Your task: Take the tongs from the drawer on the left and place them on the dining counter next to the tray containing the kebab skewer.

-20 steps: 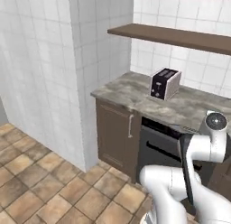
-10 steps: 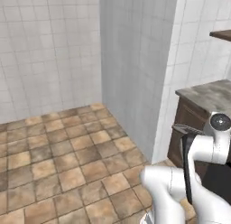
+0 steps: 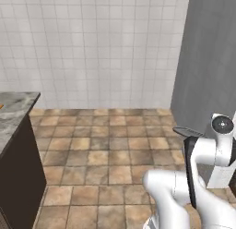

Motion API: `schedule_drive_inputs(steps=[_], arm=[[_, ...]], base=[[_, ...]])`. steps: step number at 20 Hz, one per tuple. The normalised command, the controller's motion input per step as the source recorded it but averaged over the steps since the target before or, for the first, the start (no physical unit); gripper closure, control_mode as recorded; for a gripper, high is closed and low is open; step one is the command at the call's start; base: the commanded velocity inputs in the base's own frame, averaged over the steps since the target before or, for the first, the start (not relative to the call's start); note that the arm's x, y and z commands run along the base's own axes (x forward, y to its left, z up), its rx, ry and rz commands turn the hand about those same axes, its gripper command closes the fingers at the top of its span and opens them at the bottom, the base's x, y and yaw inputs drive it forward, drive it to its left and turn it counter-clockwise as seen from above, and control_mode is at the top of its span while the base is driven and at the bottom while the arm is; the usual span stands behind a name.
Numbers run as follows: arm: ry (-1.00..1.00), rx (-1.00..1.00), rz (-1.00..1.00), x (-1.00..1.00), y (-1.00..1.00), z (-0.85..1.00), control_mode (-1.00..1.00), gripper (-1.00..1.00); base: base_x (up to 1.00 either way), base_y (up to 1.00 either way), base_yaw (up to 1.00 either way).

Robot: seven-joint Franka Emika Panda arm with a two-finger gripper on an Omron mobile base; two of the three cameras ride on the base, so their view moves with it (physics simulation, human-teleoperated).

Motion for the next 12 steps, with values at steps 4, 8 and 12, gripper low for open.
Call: schedule_drive_inputs(steps=[4,8,12], arm=[[0.0,0.0,0.0,0.0,0.0,0.0,1.0,1.0],[0.0,0.0,0.0,0.0,0.0,0.0,1.0,1.0],[0.0,0.0,0.0,0.0,0.0,0.0,1.0,1.0]], base=[[1.0,0.09,0.07],[1.0,0.26,0.0],[1.0,0.25,0.02]])
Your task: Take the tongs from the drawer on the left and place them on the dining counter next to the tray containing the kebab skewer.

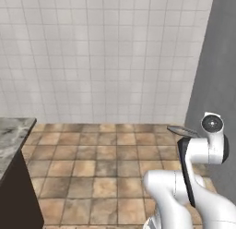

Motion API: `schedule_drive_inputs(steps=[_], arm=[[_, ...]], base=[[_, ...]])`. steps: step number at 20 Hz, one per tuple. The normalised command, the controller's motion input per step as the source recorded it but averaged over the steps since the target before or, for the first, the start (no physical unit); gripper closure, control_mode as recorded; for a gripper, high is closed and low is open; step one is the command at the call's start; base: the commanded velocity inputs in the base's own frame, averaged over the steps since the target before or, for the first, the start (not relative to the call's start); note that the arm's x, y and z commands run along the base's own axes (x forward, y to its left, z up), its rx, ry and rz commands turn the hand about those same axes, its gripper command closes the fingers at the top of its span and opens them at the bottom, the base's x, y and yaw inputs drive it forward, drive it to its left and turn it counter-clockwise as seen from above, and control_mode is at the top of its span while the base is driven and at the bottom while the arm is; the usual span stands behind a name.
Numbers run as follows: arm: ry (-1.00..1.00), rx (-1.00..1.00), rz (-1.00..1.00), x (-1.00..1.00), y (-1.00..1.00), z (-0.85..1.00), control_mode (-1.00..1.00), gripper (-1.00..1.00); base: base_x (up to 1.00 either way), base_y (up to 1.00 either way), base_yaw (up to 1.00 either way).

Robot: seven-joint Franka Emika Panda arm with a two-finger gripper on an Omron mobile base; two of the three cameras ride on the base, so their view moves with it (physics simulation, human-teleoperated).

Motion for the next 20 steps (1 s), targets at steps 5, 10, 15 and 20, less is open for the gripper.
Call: schedule_drive_inputs(steps=[5,10,15,20], arm=[[0.0,0.0,0.0,0.0,0.0,0.0,1.0,1.0],[0.0,0.0,0.0,0.0,0.0,0.0,1.0,1.0],[0.0,0.0,0.0,0.0,0.0,0.0,1.0,1.0],[0.0,0.0,0.0,0.0,0.0,0.0,1.0,1.0]], base=[[1.0,0.07,0.28],[1.0,-0.04,0.43],[1.0,-0.03,0.45],[1.0,-0.14,0.55]])
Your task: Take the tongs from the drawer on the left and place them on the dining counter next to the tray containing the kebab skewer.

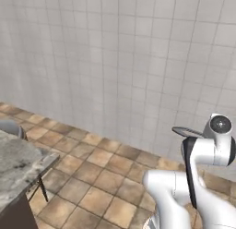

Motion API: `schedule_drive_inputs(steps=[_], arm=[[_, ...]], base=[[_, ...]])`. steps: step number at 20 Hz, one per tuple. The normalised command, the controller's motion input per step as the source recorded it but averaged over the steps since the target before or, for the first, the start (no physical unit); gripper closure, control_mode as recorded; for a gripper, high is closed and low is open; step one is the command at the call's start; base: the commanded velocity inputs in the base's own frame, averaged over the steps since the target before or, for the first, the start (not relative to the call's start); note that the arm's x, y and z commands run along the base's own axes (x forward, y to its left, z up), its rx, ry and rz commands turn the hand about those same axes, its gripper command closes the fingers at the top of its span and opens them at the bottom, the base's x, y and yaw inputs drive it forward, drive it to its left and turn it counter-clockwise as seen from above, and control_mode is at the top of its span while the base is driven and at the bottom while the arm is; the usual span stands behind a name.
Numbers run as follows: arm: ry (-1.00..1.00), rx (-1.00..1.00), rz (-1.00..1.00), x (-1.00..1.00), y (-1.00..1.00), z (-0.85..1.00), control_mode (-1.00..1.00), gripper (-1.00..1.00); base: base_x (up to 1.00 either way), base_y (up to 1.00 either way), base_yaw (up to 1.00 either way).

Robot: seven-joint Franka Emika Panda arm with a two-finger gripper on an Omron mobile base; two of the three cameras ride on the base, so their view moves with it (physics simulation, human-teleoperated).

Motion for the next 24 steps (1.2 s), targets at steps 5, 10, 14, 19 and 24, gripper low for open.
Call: schedule_drive_inputs(steps=[5,10,14,19,24], arm=[[0.0,0.0,0.0,0.0,0.0,0.0,1.0,1.0],[0.0,0.0,0.0,0.0,0.0,0.0,1.0,1.0],[0.0,0.0,0.0,0.0,0.0,0.0,1.0,1.0],[0.0,0.0,0.0,0.0,0.0,0.0,1.0,1.0],[0.0,0.0,0.0,0.0,0.0,0.0,1.0,1.0]], base=[[1.0,-0.15,0.58],[1.0,-0.16,0.63],[1.0,-0.16,0.67],[1.0,-0.14,0.7],[0.99,-0.23,0.69]])
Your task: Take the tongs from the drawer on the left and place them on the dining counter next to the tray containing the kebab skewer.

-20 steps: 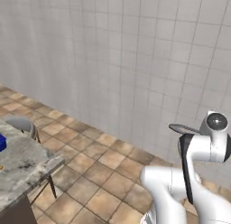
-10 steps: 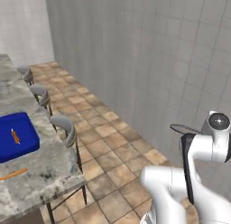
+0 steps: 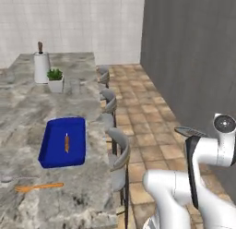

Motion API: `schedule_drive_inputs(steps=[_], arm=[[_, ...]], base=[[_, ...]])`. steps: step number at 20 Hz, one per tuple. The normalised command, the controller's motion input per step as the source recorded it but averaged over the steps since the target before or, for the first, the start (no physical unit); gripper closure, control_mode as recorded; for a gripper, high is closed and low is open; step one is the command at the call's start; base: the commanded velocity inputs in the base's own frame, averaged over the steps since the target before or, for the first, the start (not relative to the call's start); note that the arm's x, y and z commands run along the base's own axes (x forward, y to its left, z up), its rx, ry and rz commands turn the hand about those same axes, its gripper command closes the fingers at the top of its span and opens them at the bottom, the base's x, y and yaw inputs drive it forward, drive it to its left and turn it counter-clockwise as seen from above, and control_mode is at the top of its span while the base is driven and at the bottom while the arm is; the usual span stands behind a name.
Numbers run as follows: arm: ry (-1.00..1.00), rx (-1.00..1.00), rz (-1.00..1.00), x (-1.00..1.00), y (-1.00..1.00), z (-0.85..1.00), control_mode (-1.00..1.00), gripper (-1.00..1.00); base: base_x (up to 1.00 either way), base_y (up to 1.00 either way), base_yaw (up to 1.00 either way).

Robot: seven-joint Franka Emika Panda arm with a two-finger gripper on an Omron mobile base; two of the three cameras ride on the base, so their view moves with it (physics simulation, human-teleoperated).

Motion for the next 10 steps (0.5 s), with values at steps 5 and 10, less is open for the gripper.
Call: schedule_drive_inputs(steps=[5,10], arm=[[0.0,0.0,0.0,0.0,0.0,0.0,1.0,1.0],[0.0,0.0,0.0,0.0,0.0,0.0,1.0,1.0]], base=[[0.73,-0.26,0.73],[0.11,-0.2,0.84]])
